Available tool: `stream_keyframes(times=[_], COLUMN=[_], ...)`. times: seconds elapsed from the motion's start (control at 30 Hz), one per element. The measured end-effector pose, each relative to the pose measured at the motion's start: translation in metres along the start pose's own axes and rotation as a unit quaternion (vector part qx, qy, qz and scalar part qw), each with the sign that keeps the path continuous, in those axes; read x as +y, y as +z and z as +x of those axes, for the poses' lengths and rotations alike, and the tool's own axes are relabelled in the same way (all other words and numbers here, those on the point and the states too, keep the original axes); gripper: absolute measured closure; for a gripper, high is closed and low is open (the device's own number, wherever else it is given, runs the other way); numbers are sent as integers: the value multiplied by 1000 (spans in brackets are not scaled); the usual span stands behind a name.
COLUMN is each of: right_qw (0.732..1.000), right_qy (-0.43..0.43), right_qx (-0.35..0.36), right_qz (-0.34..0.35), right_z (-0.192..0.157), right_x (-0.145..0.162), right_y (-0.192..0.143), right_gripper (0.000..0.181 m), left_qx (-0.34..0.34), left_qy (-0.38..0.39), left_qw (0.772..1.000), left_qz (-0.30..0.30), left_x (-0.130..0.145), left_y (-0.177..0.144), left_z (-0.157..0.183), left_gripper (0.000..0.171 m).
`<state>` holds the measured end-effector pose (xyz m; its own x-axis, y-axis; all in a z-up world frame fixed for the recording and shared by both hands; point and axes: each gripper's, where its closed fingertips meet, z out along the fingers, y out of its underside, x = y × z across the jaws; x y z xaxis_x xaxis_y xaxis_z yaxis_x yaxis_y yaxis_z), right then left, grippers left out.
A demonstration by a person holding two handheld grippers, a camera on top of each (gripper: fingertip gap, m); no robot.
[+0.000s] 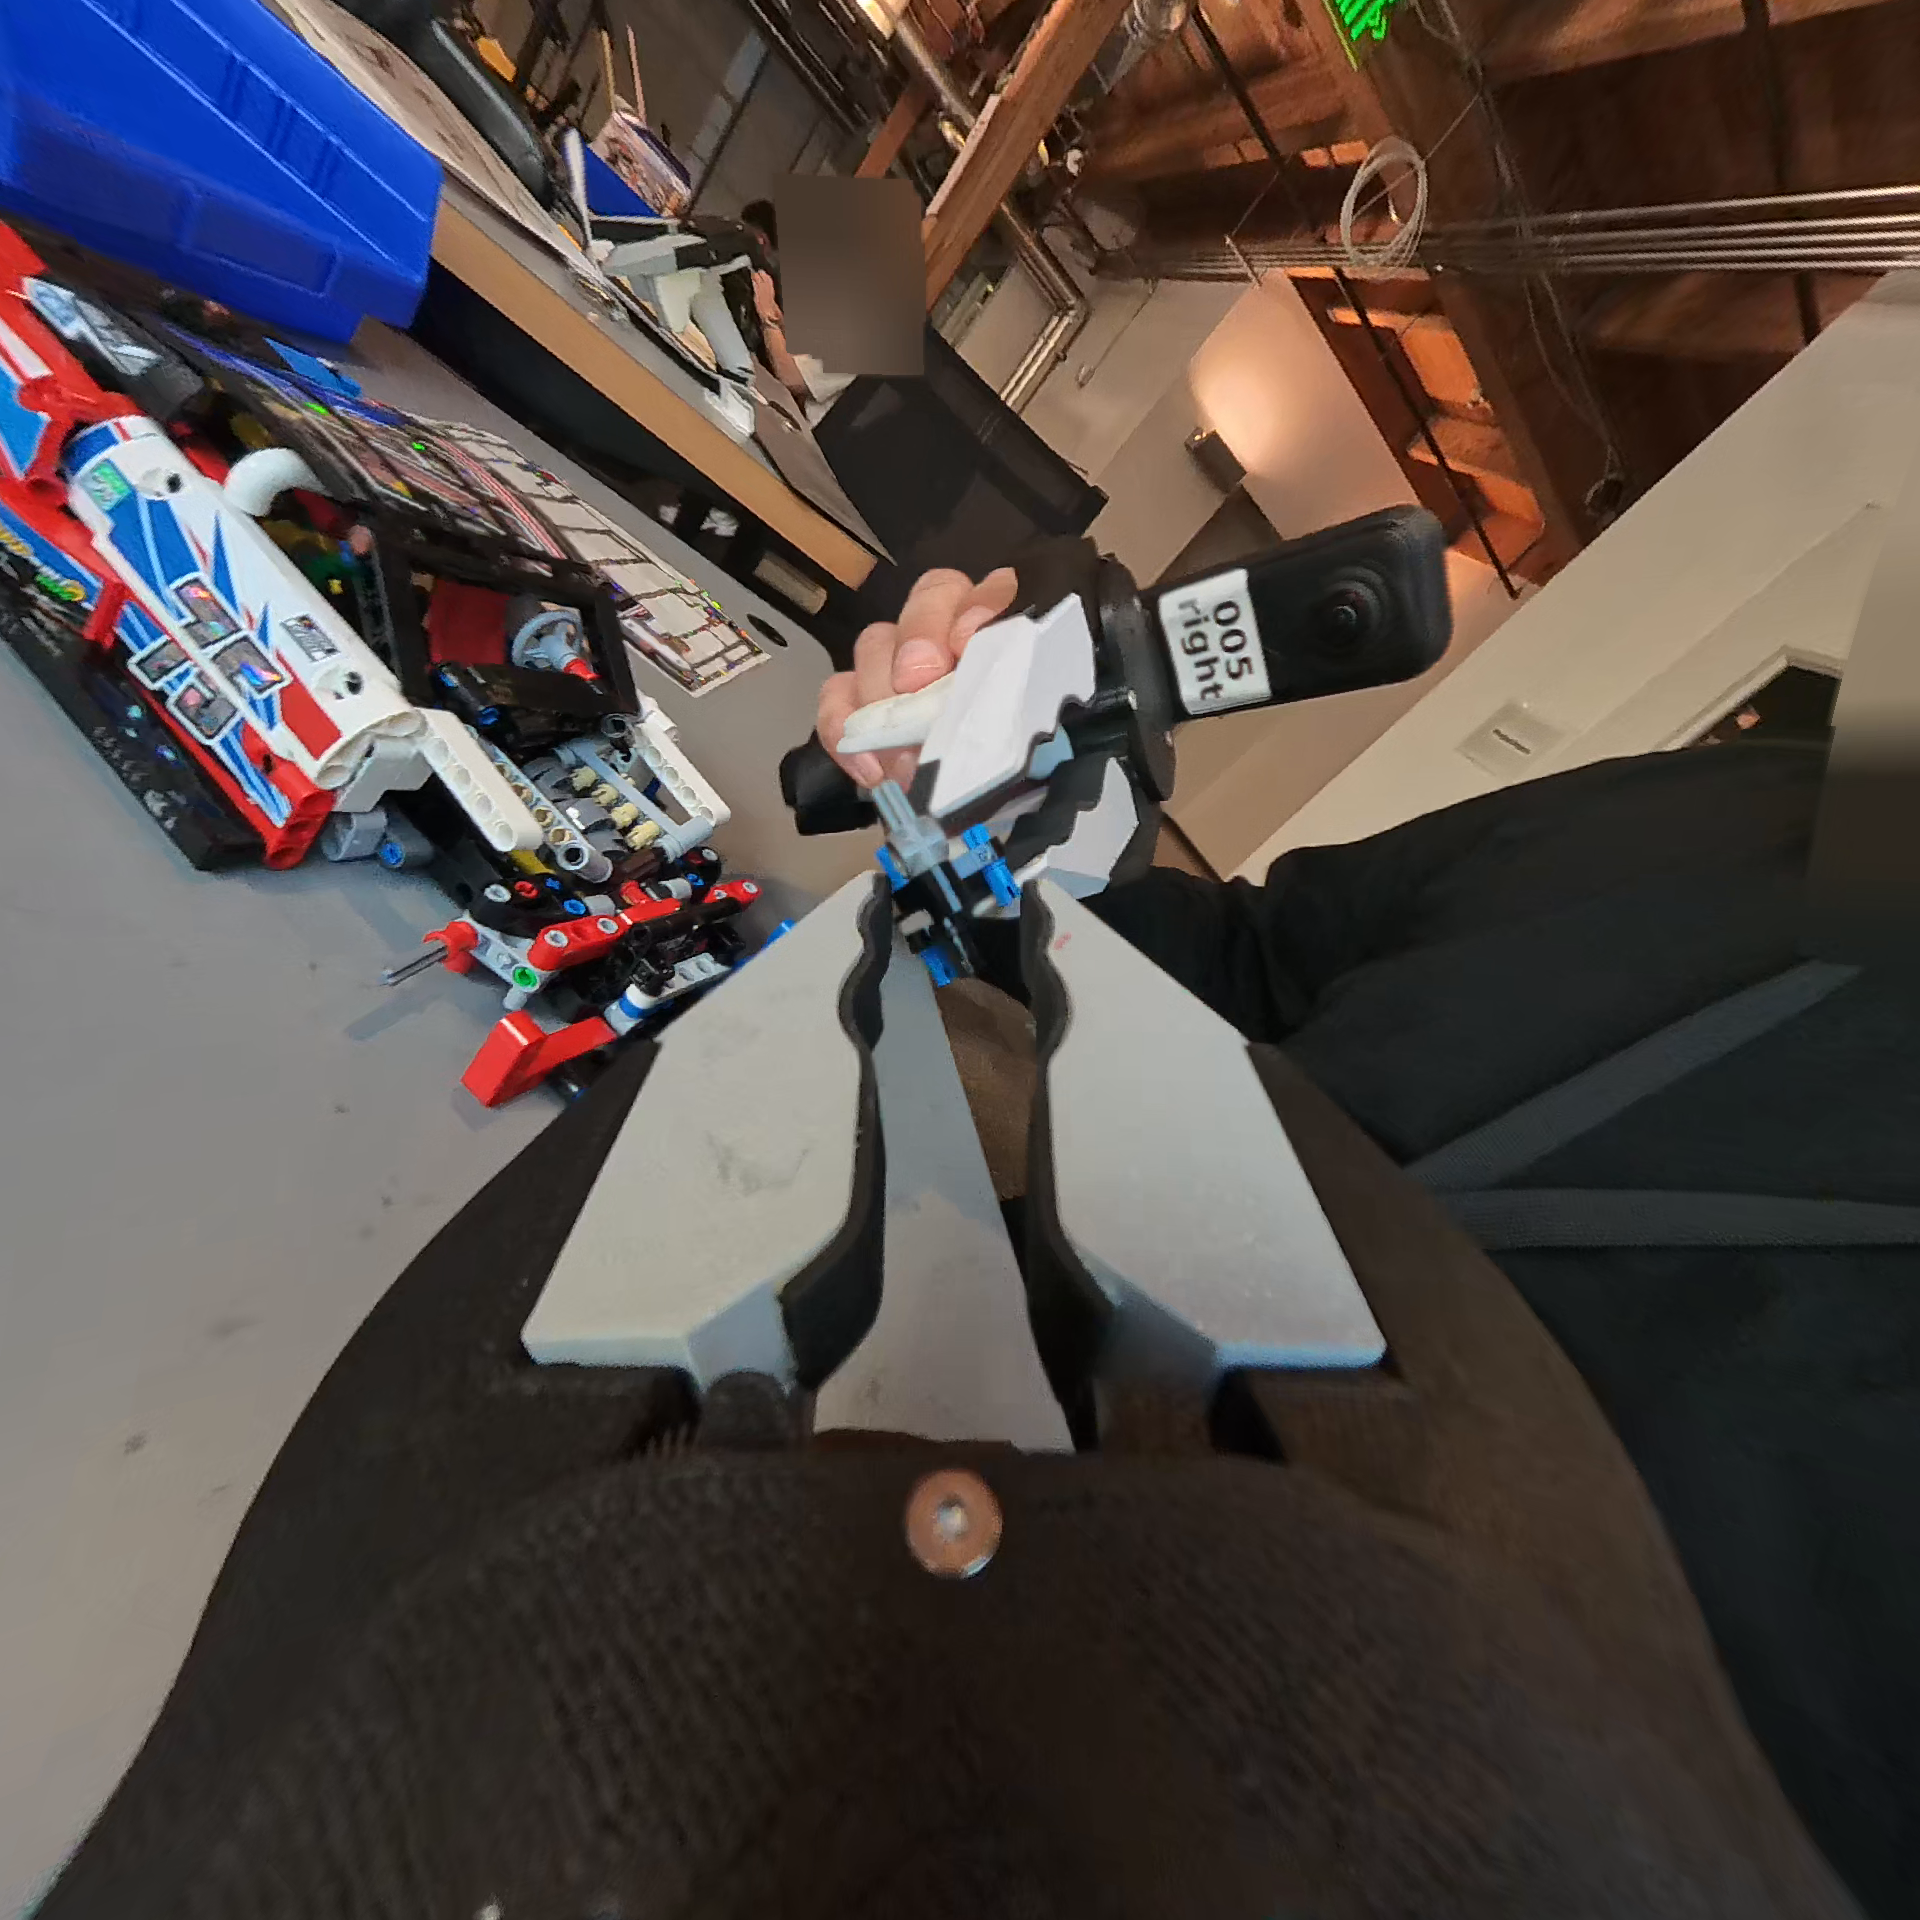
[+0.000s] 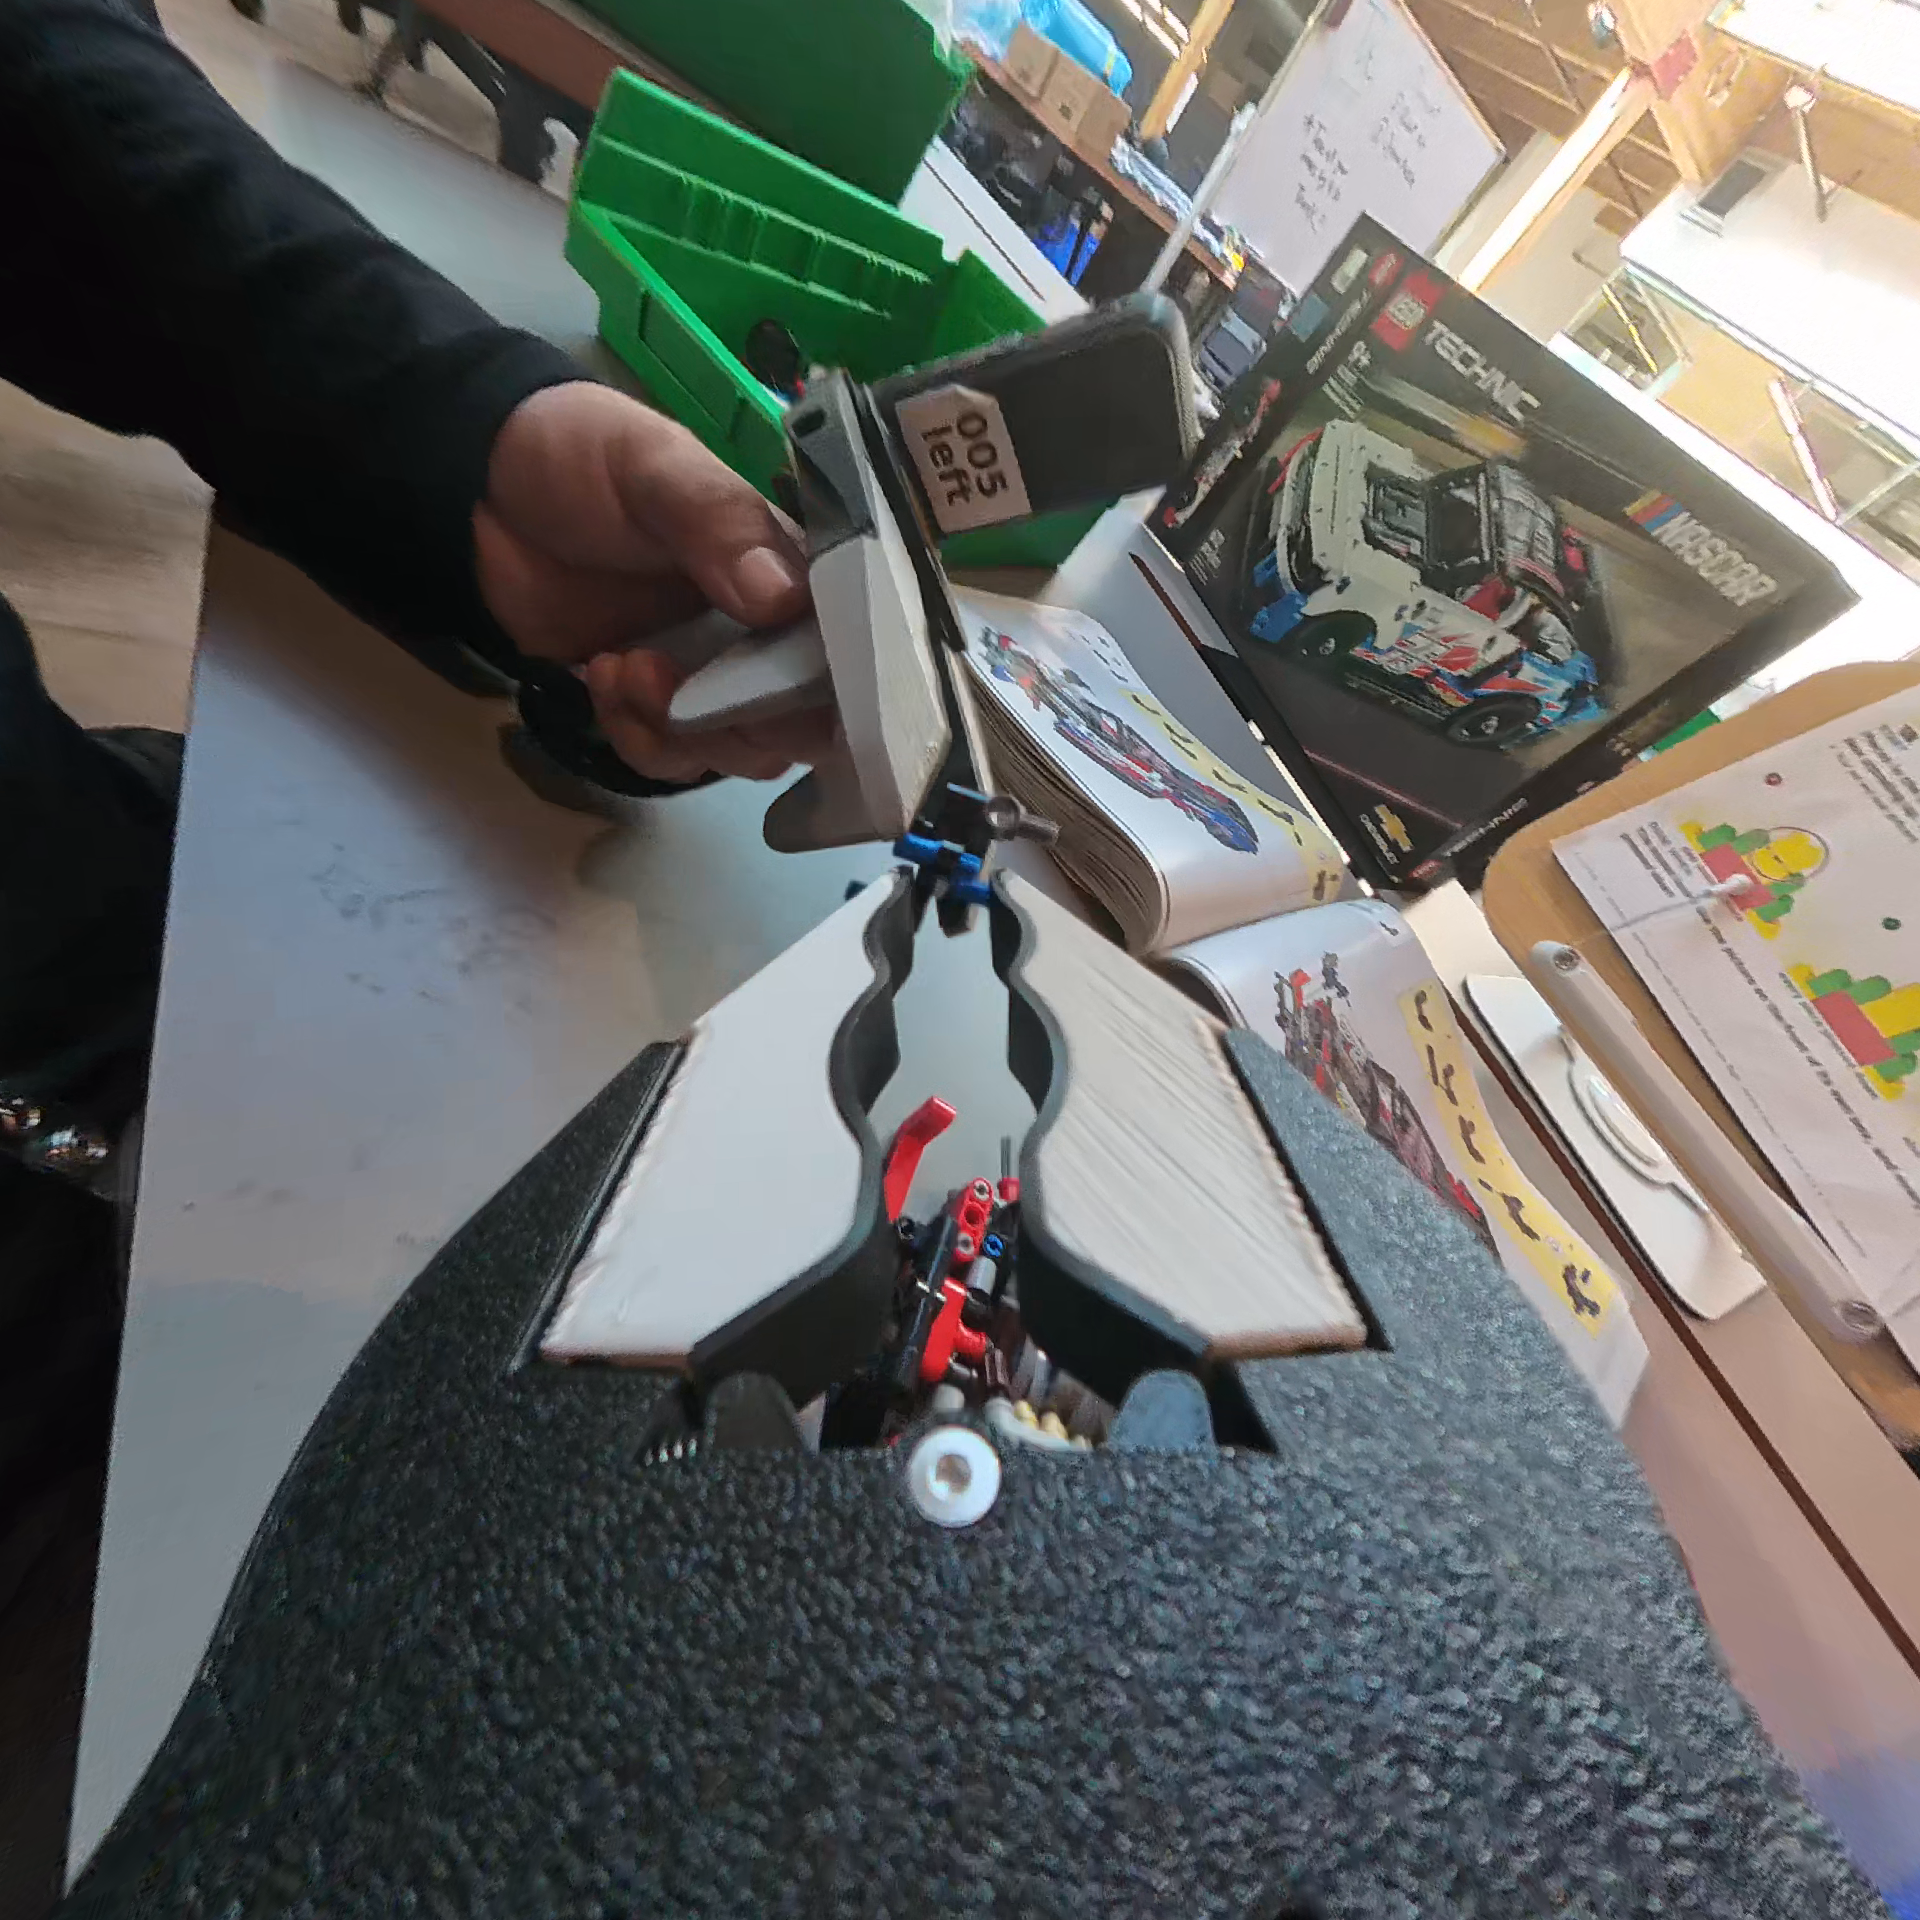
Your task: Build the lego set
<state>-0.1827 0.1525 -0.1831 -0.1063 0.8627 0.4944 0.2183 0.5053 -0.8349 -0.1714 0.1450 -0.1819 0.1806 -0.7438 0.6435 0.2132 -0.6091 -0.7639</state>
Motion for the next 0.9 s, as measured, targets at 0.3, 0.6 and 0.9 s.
stream_keyframes(times=[0.3, 0.6, 0.9], right_qw=[981, 912, 883], right_qy=[172, 410, 467], right_qx=[43, 0, -20], right_qz=[-72, 21, 39], right_z=[24, 30, 22], right_x=[24, -11, -15], right_y=[-13, -28, -14], right_gripper=[166, 173, 160], left_qx=[-183, -480, -530], left_qy=[150, 523, 617], left_qw=[972, 698, 571], left_qz=[-5, -91, -116], left_x=[-19, -52, -53], left_y=[-27, -29, -28], left_z=[-32, -40, -34], left_gripper=[150, 150, 150])
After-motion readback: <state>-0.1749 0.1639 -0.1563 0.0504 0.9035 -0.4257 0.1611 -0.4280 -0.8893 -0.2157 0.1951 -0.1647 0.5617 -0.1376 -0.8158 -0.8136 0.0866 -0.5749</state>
